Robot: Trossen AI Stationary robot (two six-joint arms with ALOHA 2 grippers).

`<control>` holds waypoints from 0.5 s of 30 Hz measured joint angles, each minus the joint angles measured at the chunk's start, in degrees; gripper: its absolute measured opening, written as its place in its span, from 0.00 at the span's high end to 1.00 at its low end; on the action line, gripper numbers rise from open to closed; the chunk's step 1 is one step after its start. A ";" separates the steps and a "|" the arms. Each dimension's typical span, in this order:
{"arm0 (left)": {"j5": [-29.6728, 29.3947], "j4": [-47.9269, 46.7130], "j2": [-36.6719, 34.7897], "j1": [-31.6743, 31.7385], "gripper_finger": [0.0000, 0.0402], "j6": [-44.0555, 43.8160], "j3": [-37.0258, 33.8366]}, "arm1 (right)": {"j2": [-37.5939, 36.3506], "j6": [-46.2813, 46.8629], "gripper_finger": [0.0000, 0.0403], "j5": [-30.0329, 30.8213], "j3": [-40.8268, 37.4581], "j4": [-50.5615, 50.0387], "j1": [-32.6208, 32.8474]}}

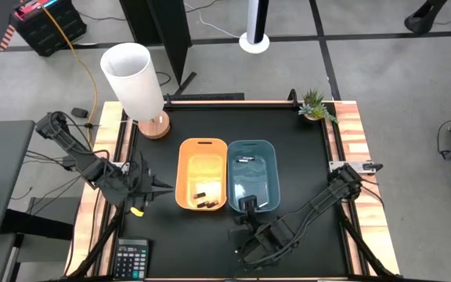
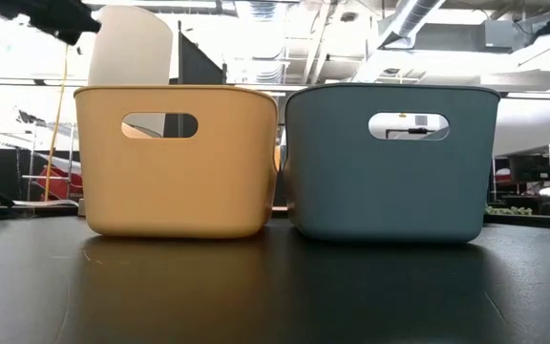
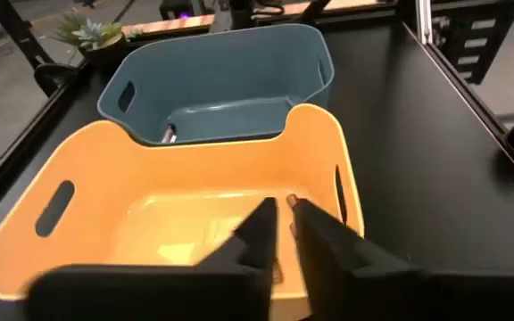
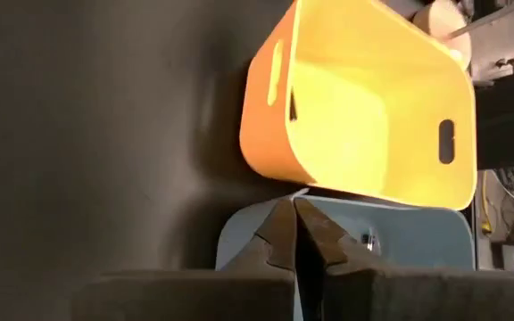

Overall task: Sort batteries
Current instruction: Return to Home Position

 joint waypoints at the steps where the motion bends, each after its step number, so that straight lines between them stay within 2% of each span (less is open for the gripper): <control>1: -0.04 1.03 -1.27 0.00 0.94 0.00 -1.63 | -0.66 -0.10 0.97 0.00 0.00 0.39 0.00; 3: -0.02 3.33 -3.74 0.02 0.98 0.06 -4.65 | -1.93 -1.31 0.97 0.01 -0.01 2.34 0.01; 9: 1.80 13.18 -9.25 0.02 1.00 4.67 -11.87 | -4.17 -9.37 0.99 -1.66 0.01 12.51 0.76; 15: 3.50 20.06 -12.65 0.02 1.00 9.72 -16.36 | -4.41 -12.15 1.00 -4.63 -1.47 19.67 -0.43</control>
